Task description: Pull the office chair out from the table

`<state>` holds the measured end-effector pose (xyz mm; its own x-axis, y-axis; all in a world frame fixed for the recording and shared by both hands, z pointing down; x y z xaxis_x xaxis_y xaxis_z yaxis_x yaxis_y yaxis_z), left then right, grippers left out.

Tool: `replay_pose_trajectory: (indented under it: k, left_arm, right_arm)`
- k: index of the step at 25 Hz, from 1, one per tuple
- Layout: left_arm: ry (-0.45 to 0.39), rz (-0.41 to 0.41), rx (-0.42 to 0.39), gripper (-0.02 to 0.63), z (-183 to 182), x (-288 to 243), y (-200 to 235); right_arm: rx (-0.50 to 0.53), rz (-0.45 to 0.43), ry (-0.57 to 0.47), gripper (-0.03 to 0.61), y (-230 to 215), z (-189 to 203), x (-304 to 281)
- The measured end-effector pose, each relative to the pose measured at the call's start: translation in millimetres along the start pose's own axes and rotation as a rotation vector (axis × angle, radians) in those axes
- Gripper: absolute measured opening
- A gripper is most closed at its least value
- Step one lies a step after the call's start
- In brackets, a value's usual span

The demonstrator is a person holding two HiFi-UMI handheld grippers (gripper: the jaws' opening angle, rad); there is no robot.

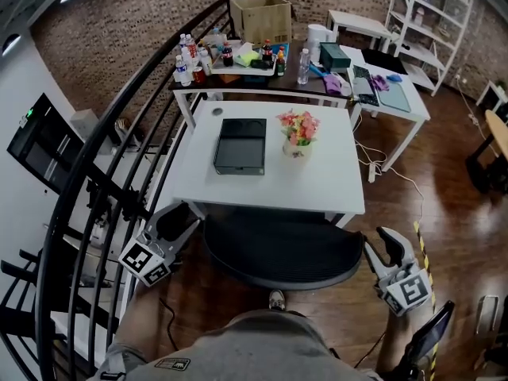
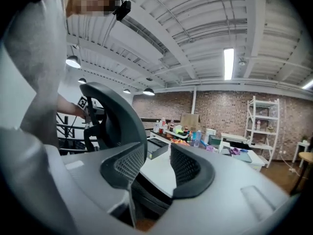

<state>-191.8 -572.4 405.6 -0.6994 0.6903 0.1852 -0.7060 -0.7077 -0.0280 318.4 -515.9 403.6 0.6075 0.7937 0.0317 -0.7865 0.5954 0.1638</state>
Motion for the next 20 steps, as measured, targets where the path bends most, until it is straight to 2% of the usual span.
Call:
replay_pose_trajectory:
  k: [3, 5, 8, 16, 20]
  left_arm:
    - [0.023, 0.117, 0.014, 0.276, 1.6, -5.6, -0.2]
    - [0.053, 0.209, 0.02, 0.31, 4.3, -13.0, -4.3]
    - [0.084, 0.324, 0.034, 0.327, 11.1, -31.0, -13.1]
    - [0.068, 0.515, 0.053, 0.327, 20.8, -82.0, -37.5]
    - [0.038, 0.547, 0.04, 0.295, 17.8, -92.3, -46.3]
  right_arm:
    - [-0.042, -0.165, -0.014, 0.229, 0.9, -3.1, -9.5]
    - [-0.077, -0.271, -0.03, 0.255, 4.4, -6.7, -19.2]
    - [-0.08, -0.366, -0.006, 0.258, 6.7, -1.1, -31.5]
    - [-0.084, -0.495, 0.005, 0.259, 26.3, 7.7, -76.1]
    - [-0.07, -0.474, -0.018, 0.235, 33.5, 7.5, -86.9]
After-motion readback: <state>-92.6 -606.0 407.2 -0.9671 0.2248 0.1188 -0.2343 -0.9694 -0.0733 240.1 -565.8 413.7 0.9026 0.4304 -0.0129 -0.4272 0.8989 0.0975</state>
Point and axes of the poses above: the fingertips, and each gripper's own axes: x backward along the fingers, y to its left, z out of its underside, the point moved 9 cm from there along x, backward along the fingers, and after that the axes turned 12 degrees about -y, right-handed, at the moved point
